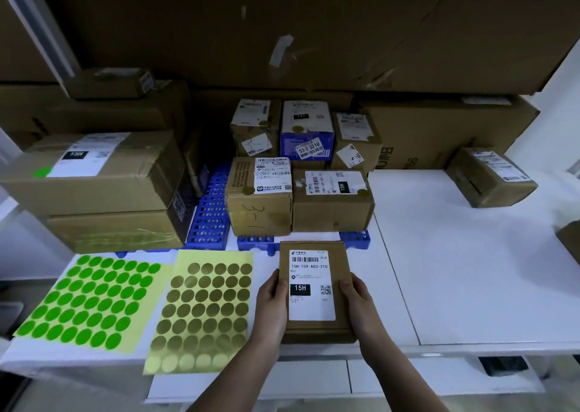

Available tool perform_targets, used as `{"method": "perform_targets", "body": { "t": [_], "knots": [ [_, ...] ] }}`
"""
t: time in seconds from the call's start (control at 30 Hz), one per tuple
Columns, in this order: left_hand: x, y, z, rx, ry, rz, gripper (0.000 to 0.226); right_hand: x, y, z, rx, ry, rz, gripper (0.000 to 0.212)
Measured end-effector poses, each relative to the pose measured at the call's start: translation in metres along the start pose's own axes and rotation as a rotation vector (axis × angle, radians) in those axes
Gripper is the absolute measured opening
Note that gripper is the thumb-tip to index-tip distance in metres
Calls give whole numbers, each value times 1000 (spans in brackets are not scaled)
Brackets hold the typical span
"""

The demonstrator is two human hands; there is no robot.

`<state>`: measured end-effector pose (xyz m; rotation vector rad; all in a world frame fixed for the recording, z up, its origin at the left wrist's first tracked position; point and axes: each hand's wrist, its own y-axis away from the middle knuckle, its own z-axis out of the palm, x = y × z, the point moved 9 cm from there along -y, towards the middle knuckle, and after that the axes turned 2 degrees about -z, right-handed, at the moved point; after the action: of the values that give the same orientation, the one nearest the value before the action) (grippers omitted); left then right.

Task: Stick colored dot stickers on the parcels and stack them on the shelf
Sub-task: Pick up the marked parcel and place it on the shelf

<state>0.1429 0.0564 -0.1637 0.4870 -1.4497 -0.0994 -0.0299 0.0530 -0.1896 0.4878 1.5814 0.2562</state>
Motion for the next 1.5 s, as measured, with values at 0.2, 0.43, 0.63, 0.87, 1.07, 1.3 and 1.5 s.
{"method": "perform_targets", "body": {
  "t": [0.2, 0.43, 0.63, 0.87, 1.07, 1.3, 1.5],
  "knots": [
    [-11, -10, -1, -43, -32, -23, 21, 4, -8, -3, 11, 77, -46, 38],
    [12, -22, -48, 64, -62, 93, 20, -46, 5, -21, 325, 310, -393, 38],
    [29, -49, -136, 290, -196, 119, 21, -109, 30, 75, 59, 400, -744, 26],
    [21, -92, -203, 326, -591, -20, 52, -80, 2, 224, -311, 631, -675, 17],
    [23, -110, -213, 221, -829, -86, 61, -46, -39, 262, -256, 752, -537, 23],
    [15, -131, -215, 110, -683, -95, 50, -38, -41, 261, -152, 582, -528, 26],
    [24, -121, -212, 73, -359, -13, 8, -44, -29, 251, -85, 472, -632, 19]
  ]
}}
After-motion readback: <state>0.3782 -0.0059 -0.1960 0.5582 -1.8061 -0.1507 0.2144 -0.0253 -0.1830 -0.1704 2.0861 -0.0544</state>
